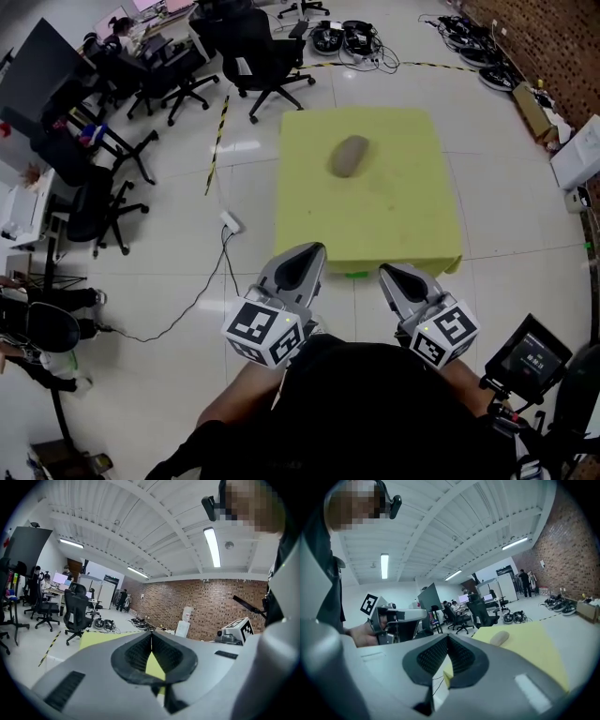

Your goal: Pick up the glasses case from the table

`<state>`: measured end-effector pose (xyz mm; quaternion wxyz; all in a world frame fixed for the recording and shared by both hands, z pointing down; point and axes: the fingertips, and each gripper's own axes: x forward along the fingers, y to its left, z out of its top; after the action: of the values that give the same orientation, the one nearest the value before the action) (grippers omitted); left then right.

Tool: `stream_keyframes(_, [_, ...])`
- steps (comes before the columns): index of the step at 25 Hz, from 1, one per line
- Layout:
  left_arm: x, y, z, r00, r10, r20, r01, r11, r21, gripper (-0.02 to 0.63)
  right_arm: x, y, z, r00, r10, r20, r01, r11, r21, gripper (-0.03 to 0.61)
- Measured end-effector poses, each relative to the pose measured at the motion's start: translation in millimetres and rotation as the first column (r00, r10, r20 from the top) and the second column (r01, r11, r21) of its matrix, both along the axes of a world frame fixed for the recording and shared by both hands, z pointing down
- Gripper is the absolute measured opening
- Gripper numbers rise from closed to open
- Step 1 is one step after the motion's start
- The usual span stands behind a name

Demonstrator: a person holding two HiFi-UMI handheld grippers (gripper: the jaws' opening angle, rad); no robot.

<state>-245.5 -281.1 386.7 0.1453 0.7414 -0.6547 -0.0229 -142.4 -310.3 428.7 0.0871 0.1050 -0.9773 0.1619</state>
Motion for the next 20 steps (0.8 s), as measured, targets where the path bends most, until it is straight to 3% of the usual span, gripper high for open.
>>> stream_keyframes(20, [-89,-9,1,0.99,0.141,0.015,-0.141,0.99,0.018,0.008,-87,10,-3,0.992,0.124,-0.035,-0.123,0.992,0.033,0.002])
